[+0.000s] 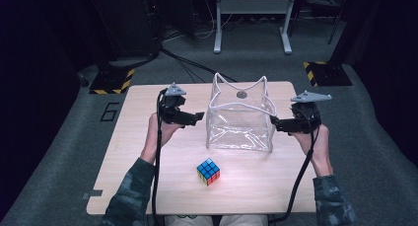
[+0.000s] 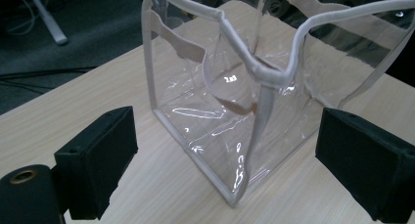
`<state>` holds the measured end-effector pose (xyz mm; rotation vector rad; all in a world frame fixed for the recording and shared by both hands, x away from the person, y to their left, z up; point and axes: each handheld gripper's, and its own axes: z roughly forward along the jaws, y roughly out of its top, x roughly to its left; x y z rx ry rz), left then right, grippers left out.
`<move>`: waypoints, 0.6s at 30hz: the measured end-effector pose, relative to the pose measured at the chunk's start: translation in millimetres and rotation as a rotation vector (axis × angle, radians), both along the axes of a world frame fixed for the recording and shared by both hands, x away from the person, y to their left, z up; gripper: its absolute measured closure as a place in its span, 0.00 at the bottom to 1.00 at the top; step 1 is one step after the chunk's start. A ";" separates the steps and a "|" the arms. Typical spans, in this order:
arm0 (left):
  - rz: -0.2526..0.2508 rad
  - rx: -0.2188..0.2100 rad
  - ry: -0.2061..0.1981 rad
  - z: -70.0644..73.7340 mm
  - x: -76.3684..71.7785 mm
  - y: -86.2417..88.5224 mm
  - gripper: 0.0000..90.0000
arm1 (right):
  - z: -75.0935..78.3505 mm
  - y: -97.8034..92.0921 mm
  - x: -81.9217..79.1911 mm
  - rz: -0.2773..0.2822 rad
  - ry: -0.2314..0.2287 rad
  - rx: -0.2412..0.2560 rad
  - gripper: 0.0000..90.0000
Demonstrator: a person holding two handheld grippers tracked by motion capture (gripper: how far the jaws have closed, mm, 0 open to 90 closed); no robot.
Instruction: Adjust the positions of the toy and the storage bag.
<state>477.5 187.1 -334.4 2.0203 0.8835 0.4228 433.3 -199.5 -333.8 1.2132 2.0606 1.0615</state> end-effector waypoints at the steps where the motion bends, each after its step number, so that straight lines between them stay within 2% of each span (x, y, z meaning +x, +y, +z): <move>1: -0.005 -0.004 0.006 2.1 3.5 -1.0 0.09 | 0.0 0.0 0.0 0.000 0.000 0.000 0.12; 8: -0.014 0.013 -0.003 19.7 20.9 -16.9 0.10 | 17.1 8.3 12.7 0.006 -0.008 -0.015 0.14; 10: -0.016 0.019 0.001 20.9 23.6 -19.0 0.10 | 19.8 11.0 17.0 0.008 -0.004 -0.018 0.14; 13: -0.015 0.036 0.011 22.6 34.0 -26.4 0.12 | 22.2 13.5 22.5 0.010 0.002 -0.023 0.15; 16: -0.007 0.053 0.036 22.5 47.2 -34.2 0.17 | 23.8 19.6 35.3 0.010 0.018 -0.031 0.15; 17: -0.007 0.053 0.036 22.5 47.2 -34.2 0.17 | 23.8 19.6 35.3 0.010 0.018 -0.031 0.15; 18: -0.009 0.058 0.048 22.2 52.7 -38.3 0.17 | 23.0 21.9 42.7 0.005 0.029 -0.035 0.15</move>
